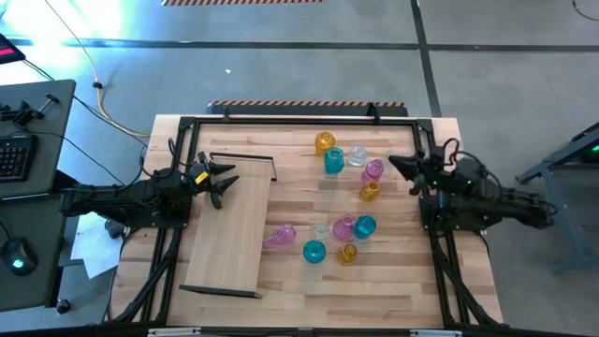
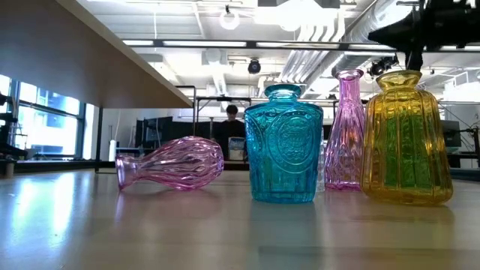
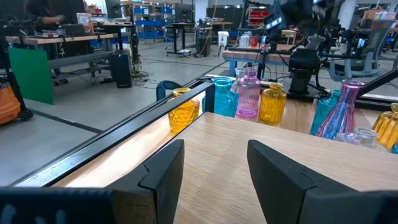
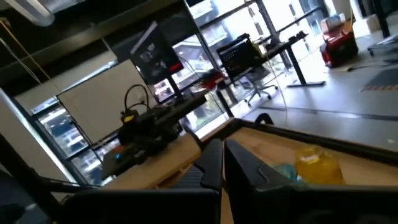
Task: Sort vases onto shelf
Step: Put the center violet flower vase on the shelf
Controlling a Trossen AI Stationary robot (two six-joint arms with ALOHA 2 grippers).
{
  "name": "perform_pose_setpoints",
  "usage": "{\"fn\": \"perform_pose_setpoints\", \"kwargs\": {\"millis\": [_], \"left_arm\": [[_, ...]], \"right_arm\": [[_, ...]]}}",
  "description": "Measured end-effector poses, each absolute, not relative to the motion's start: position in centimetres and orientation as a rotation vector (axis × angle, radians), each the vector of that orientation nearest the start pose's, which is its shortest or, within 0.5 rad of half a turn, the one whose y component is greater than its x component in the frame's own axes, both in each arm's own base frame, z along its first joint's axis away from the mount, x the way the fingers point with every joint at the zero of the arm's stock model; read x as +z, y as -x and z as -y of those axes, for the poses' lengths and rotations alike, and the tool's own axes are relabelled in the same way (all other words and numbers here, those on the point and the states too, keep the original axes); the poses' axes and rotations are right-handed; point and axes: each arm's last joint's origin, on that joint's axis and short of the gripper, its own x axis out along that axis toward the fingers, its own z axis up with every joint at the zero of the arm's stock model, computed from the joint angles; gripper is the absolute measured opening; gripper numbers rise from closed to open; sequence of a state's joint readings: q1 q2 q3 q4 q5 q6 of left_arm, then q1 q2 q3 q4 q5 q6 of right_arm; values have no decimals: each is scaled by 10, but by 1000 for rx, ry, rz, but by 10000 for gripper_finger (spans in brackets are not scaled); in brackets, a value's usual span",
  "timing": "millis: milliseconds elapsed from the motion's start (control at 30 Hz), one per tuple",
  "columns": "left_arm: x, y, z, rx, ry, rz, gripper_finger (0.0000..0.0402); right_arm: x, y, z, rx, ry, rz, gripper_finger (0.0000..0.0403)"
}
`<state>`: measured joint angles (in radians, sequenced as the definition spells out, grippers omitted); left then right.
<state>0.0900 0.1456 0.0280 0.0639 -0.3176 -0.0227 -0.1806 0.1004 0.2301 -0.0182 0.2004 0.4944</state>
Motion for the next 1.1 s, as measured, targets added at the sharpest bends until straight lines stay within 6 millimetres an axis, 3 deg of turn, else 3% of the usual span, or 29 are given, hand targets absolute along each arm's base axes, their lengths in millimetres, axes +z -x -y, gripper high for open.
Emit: {"fn": "perform_pose_setpoints", "kwargs": {"millis": [200, 500, 600, 700, 900, 1100], "left_arm": [[168, -103, -18, 408, 16, -49, 170], [167, -103, -18, 408, 15, -59, 170], [167, -103, -18, 408, 15, -60, 170], [166, -103, -18, 408, 15, -60, 170], [166, -103, -18, 408, 15, -61, 170], [166, -103, -18, 408, 15, -61, 170]], "right_arm": [[197, -88, 21, -317, -520, 209, 0], [173, -95, 20, -251, -519, 135, 0], [173, -95, 19, -217, -543, 136, 0], [182, -94, 18, -165, -572, 157, 0], [222, -83, 14, -78, -563, 241, 0], [269, -74, 12, -117, -555, 123, 0]]}}
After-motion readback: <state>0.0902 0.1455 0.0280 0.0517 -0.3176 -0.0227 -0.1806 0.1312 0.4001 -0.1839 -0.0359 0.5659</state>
